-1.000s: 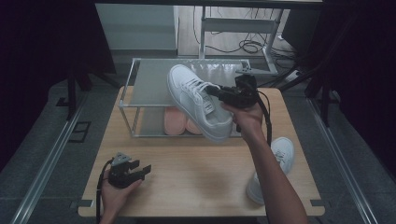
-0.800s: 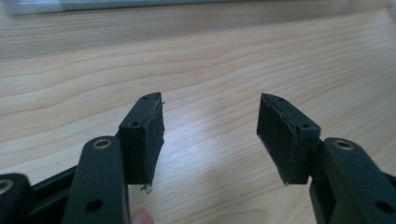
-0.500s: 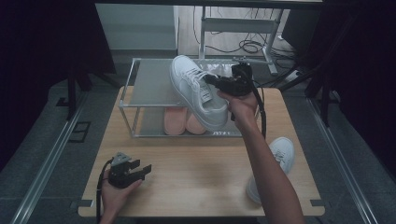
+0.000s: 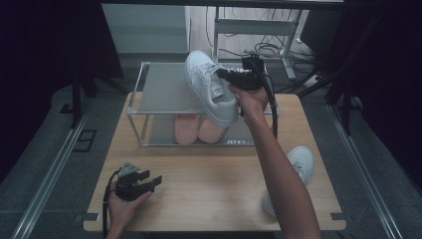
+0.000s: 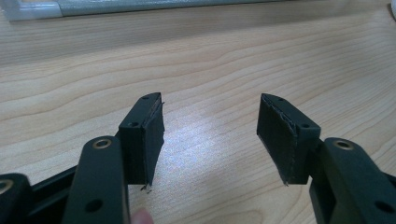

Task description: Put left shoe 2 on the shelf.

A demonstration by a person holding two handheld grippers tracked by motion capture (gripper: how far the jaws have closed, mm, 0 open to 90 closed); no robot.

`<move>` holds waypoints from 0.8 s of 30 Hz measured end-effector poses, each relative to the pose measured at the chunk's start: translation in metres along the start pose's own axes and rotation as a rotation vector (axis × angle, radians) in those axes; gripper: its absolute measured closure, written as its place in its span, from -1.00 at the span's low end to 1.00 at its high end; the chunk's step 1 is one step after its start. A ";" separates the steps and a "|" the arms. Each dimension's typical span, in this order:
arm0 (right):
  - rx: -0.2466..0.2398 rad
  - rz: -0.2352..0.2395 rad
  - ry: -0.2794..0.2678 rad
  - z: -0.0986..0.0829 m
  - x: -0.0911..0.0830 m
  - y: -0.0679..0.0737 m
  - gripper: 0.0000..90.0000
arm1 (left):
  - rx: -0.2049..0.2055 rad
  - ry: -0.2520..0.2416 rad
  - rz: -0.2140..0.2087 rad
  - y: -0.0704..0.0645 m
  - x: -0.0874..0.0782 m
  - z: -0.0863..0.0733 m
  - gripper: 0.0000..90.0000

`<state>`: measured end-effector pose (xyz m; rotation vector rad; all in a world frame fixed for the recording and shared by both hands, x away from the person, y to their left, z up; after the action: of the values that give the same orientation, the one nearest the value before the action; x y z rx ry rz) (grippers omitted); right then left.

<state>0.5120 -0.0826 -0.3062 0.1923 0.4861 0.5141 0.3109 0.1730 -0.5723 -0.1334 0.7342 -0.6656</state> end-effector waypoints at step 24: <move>0.102 -0.113 0.019 0.028 0.078 0.011 0.75 | -0.005 -0.013 -0.021 -0.001 -0.001 0.001 -0.07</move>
<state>0.5802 -0.0346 -0.3099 0.2561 0.5394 0.3809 0.3107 0.1731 -0.5706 -0.1500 0.7230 -0.6820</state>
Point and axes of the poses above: each handheld gripper's, and its own axes: x roughly forward along the jaws, z roughly out of its top, y roughly to its left, the point moved 8 cm from there along x, roughly forward along the jaws, and after that the axes turned 8 degrees about -z, right-handed, at the moved point
